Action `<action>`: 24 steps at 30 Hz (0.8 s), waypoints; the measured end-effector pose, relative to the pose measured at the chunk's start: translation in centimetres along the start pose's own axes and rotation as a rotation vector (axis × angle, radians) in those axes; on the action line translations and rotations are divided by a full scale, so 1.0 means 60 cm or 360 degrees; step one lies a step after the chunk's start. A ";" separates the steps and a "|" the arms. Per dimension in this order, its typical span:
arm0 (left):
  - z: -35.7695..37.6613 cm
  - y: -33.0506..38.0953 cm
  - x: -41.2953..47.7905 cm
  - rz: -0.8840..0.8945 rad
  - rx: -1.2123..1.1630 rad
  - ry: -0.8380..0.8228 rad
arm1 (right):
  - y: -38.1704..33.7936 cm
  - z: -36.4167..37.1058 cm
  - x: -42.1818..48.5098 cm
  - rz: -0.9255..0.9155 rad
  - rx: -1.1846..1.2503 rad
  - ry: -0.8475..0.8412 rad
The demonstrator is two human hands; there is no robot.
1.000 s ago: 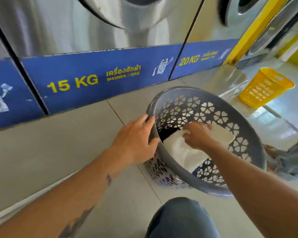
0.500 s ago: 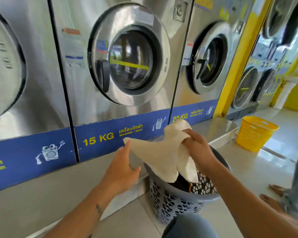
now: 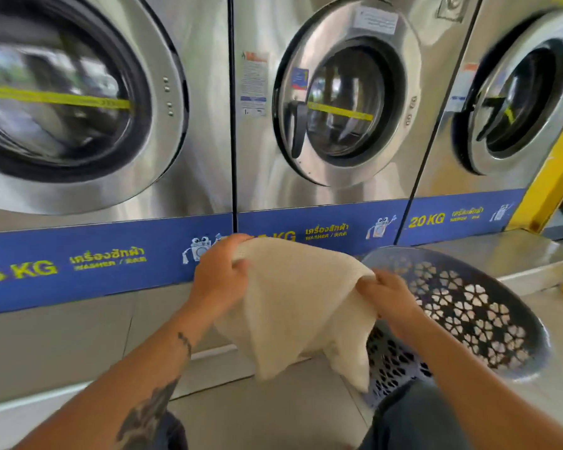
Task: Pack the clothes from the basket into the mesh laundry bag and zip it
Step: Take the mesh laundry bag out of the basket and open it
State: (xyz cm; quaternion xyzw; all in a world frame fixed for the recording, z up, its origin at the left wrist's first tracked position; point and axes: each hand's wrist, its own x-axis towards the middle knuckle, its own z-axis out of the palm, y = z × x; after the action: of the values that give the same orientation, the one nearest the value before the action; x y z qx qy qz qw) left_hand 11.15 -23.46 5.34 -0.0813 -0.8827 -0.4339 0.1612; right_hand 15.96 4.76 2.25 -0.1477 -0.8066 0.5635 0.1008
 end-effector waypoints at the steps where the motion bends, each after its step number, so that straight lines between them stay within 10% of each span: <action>1: -0.005 -0.020 0.014 -0.0023 0.0098 0.0044 | 0.004 0.017 0.009 0.0000 -0.0041 -0.0012; 15: 0.166 -0.047 -0.061 0.0086 0.0522 -0.1548 | 0.060 0.144 0.098 0.0633 0.0153 -0.0430; 24: 0.196 -0.059 0.003 -0.0032 0.0364 -0.0728 | 0.061 0.118 0.105 0.0271 0.0042 -0.0366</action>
State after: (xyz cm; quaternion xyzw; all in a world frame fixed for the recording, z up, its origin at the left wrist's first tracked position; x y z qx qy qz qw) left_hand 7.49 -16.30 -3.92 -0.1499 -0.9403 -0.3030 -0.0389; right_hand 8.21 1.91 -3.63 -0.1488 -0.7898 0.5938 -0.0387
